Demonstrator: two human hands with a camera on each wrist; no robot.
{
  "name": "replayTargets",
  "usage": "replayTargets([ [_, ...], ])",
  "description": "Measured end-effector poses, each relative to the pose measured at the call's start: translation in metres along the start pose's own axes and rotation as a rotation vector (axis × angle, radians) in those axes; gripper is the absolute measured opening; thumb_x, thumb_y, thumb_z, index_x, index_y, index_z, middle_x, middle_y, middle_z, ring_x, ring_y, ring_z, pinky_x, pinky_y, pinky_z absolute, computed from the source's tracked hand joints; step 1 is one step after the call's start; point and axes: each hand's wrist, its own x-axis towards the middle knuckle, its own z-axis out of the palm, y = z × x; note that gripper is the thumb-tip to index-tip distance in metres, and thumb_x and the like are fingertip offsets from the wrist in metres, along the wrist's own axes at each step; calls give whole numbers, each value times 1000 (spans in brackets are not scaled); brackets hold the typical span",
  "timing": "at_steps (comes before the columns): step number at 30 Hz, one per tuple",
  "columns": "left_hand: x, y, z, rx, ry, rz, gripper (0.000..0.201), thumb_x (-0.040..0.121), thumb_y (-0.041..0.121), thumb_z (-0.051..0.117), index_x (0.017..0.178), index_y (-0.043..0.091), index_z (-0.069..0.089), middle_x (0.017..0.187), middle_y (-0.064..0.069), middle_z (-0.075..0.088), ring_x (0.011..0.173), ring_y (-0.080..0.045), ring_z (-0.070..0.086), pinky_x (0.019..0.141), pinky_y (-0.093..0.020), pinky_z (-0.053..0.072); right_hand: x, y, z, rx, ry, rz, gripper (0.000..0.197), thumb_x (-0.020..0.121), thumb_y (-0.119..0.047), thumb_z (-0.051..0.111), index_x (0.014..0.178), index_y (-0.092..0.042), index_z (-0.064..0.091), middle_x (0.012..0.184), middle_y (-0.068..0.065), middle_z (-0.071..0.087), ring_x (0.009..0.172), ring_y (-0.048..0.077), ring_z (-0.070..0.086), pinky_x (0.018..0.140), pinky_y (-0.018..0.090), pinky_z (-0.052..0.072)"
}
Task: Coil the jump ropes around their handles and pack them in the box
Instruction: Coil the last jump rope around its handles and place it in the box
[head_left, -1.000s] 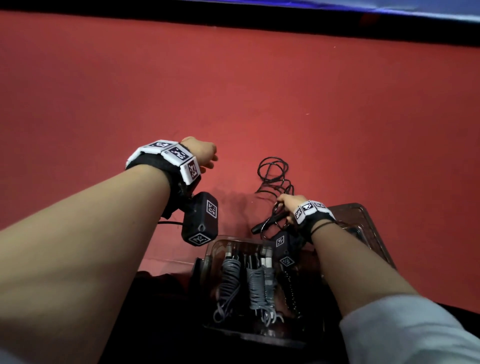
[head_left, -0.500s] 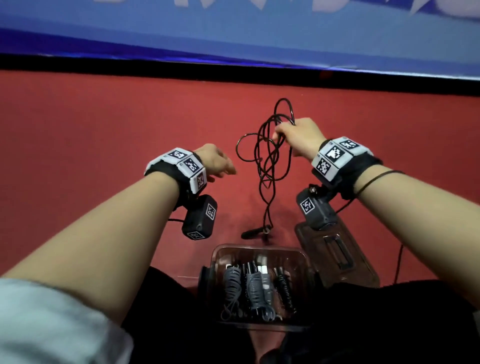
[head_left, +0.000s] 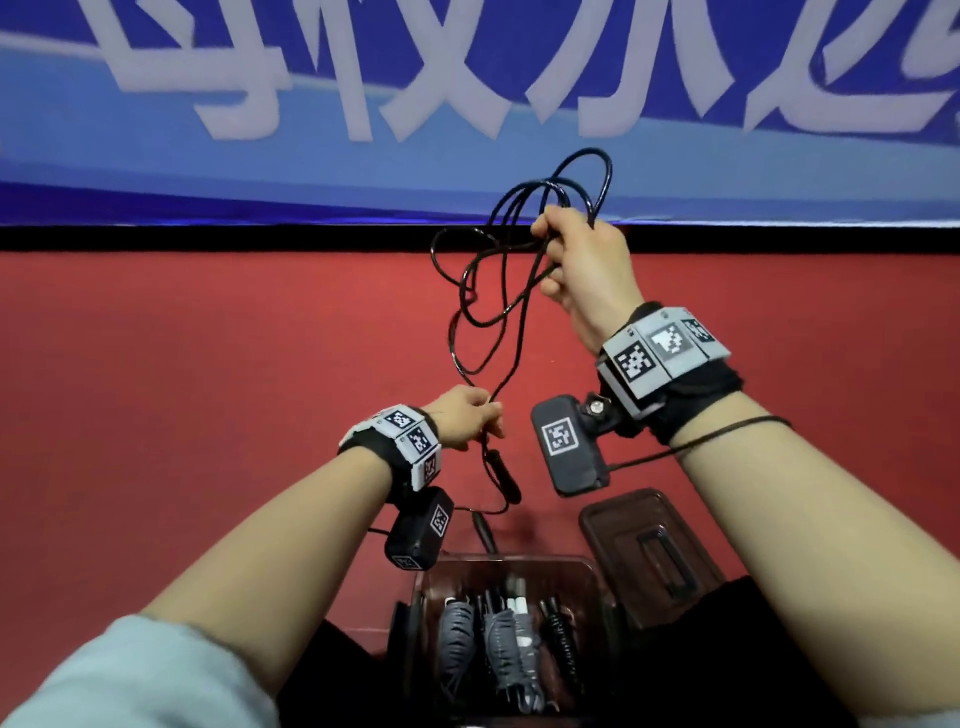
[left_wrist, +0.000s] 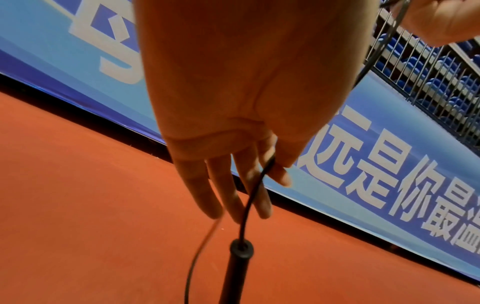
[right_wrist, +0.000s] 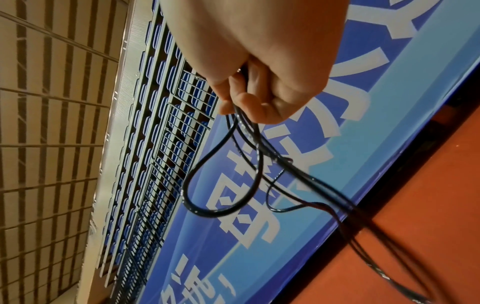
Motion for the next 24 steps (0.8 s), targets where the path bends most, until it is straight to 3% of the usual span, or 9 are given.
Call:
replayTargets([
  [2, 1, -2, -8, -30, 112, 0, 32, 104, 17, 39, 74, 16, 49, 76, 0, 65, 61, -13, 54, 47, -21, 37, 1, 5, -9, -90, 0, -18, 26, 92, -16, 52, 67, -16, 59, 42, -15, 30, 36, 3, 28, 40, 19, 28],
  [5, 4, 1, -23, -141, 249, 29, 31, 103, 13, 39, 74, 15, 48, 71, -4, 62, 51, -12, 56, 42, -17, 35, 0, 16, -19, -291, -47, -24, 25, 90, -17, 56, 66, -18, 63, 52, -4, 32, 35, 4, 31, 38, 19, 31],
  [9, 3, 10, -36, -210, 322, 21, 29, 99, 10, 51, 70, 13, 51, 64, -5, 57, 43, -6, 57, 50, -22, 40, -5, 30, -27, -500, -104, 40, 14, 84, -18, 62, 71, -14, 61, 66, 5, 35, 43, 12, 37, 39, 18, 37],
  [11, 4, 6, -37, -177, 303, -26, 26, 96, 10, 56, 70, 12, 52, 61, -5, 56, 50, -15, 56, 52, -27, 45, -10, 31, -29, -490, -113, 33, 9, 84, -18, 62, 79, -11, 63, 64, 4, 35, 38, 10, 38, 42, 20, 39],
  [14, 7, -9, -30, -66, 163, -86, 21, 94, 8, 59, 74, 8, 53, 60, -8, 56, 60, -29, 62, 49, -30, 47, -15, 24, -28, -369, -90, -25, 16, 87, -15, 59, 89, -2, 67, 57, -2, 33, 36, 5, 36, 44, 21, 38],
  [17, 8, -26, -16, 133, 55, -170, 8, 94, 12, 61, 96, 6, 56, 72, -6, 61, 46, -17, 60, 41, -24, 47, -21, 10, -23, -244, -136, -83, 14, 91, -13, 56, 79, -9, 62, 57, -5, 33, 40, 2, 35, 45, 21, 37],
  [19, 14, -37, -6, 212, 60, -228, 26, 95, 20, 60, 115, 7, 51, 91, -10, 62, 49, -16, 59, 46, -25, 47, -26, 4, -19, -200, -203, -114, 20, 92, -11, 55, 75, -14, 63, 60, -2, 32, 41, 2, 33, 44, 20, 35],
  [21, 21, -42, 3, 213, 79, -249, 35, 95, 27, 60, 119, 7, 43, 107, -13, 57, 55, -17, 61, 51, -26, 45, -31, 1, -13, -177, -274, -141, 23, 93, -10, 55, 72, -15, 64, 60, 1, 29, 42, 3, 30, 44, 20, 35],
  [24, 30, -38, 16, 34, 87, -208, 50, 92, 30, 65, 125, 3, 39, 111, -13, 55, 55, -15, 59, 48, -24, 40, -35, 0, -5, -124, -351, -149, 24, 95, -11, 54, 73, -14, 63, 61, -1, 29, 46, 4, 31, 44, 20, 35],
])
